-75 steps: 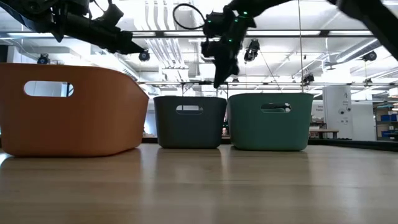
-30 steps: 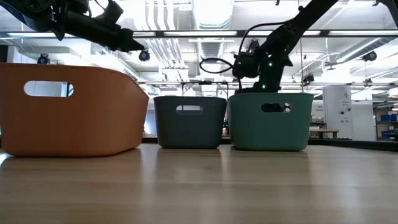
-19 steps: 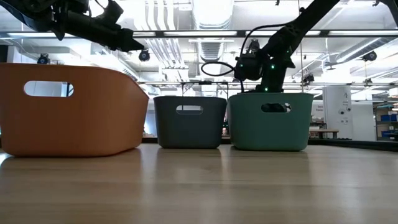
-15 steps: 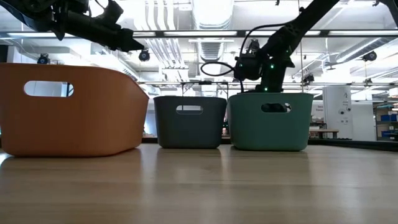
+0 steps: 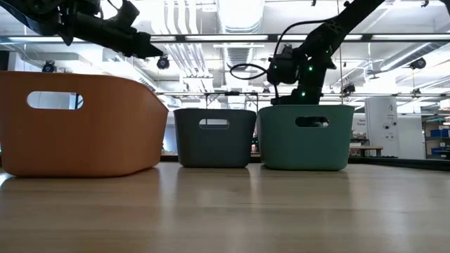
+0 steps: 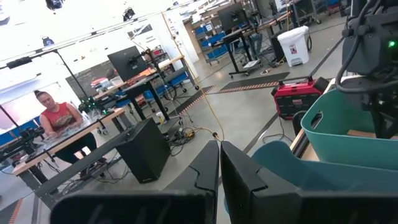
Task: Sort silverware by color (type)
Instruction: Adjust the orange forks in the green bin
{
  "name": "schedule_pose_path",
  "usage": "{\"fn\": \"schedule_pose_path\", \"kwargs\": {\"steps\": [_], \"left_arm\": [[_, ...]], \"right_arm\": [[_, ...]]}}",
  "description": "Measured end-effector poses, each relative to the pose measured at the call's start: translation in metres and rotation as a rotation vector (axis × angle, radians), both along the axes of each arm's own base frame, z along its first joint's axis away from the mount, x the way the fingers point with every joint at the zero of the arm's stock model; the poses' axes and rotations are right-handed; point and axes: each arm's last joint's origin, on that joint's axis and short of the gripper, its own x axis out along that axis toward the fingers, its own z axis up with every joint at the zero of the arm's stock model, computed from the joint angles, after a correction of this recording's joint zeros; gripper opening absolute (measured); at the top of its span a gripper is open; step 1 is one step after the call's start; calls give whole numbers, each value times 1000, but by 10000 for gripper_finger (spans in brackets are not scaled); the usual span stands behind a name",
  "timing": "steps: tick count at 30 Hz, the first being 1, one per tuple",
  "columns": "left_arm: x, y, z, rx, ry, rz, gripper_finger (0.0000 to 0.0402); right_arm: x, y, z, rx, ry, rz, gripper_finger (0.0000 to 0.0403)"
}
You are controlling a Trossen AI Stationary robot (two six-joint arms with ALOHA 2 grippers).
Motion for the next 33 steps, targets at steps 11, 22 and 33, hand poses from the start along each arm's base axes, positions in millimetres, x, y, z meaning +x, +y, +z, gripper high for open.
{"fn": "schedule_pose_path", "kwargs": {"steps": [11,22,33], "left_arm": [[0,0,0,0,0,0,0],[0,0,0,0,0,0,0],[0,0,0,0,0,0,0]], "right_arm": [[-7,5,-7,45,43,28,9],[-6,4,-7,57,23,9,9],[-7,-2,-3,77,-12,-102,9]]}}
